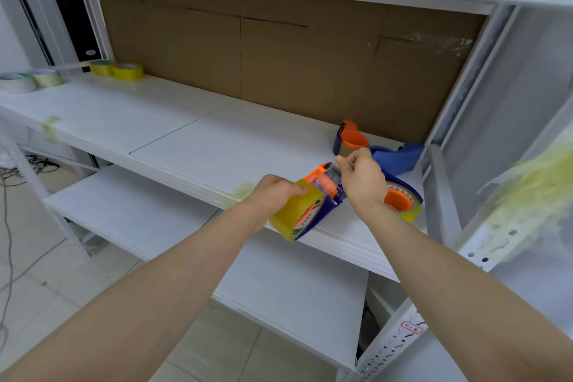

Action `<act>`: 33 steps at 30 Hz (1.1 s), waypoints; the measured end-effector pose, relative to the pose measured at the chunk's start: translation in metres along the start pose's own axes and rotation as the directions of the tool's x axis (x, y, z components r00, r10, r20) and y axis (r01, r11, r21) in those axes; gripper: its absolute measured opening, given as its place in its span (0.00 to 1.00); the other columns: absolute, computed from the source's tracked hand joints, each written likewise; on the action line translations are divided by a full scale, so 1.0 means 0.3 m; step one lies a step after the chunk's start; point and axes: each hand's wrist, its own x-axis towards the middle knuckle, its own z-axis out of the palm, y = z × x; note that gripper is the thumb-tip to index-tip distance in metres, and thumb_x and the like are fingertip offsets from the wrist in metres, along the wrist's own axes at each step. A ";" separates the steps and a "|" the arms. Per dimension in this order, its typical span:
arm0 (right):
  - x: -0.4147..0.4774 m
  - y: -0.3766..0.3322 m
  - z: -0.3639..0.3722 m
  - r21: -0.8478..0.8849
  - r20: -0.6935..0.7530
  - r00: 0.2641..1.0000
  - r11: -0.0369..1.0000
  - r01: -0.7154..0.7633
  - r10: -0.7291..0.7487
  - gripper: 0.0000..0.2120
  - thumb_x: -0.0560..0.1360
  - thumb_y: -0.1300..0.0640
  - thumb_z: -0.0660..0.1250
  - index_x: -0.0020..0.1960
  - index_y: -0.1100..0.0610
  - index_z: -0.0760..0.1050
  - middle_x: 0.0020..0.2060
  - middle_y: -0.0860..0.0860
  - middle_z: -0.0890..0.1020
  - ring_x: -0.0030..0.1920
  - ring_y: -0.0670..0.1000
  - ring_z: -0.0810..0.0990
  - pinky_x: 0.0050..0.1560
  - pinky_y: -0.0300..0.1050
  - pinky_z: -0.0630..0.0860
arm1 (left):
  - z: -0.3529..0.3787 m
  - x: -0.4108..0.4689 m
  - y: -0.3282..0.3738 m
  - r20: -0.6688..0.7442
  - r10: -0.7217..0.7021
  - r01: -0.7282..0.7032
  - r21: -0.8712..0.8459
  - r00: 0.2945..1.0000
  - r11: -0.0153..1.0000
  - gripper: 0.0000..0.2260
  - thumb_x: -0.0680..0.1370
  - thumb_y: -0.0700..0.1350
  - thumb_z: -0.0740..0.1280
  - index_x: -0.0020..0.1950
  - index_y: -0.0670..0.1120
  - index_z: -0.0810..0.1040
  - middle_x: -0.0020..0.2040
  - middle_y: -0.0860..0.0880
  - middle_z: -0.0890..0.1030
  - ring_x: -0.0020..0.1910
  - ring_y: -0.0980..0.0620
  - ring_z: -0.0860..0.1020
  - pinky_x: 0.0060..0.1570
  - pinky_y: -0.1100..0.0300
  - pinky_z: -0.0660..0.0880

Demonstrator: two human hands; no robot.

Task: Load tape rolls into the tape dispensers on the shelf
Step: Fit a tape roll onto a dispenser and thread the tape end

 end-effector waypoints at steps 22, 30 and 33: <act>-0.023 -0.012 -0.030 0.010 -0.021 1.000 1.000 0.024 -0.023 0.11 0.79 0.46 0.58 0.50 0.55 0.67 0.40 0.50 0.78 0.41 0.50 0.78 0.31 0.40 0.68 | 0.012 0.031 -0.017 -0.118 0.110 -0.110 0.013 0.987 0.994 0.18 0.69 0.57 0.73 0.40 0.43 0.75 0.41 0.47 0.79 0.38 0.52 0.77 0.39 0.58 0.73; -0.064 -0.048 -0.024 0.110 -0.063 0.970 0.964 0.241 -0.236 0.08 0.79 0.52 0.61 0.46 0.56 0.67 0.38 0.52 0.78 0.38 0.51 0.78 0.36 0.47 0.77 | 0.017 0.065 -0.013 -0.216 0.124 -0.109 0.081 0.968 0.991 0.20 0.70 0.60 0.71 0.35 0.44 0.73 0.40 0.46 0.79 0.39 0.48 0.77 0.45 0.54 0.75; -0.065 -0.049 -0.022 0.146 -0.086 0.970 0.961 0.236 -0.225 0.08 0.79 0.52 0.61 0.46 0.55 0.67 0.37 0.50 0.78 0.37 0.49 0.78 0.35 0.43 0.76 | 0.024 0.075 -0.014 -0.232 0.145 -0.120 0.120 0.962 0.985 0.20 0.71 0.60 0.69 0.33 0.44 0.72 0.33 0.49 0.77 0.33 0.52 0.75 0.41 0.56 0.74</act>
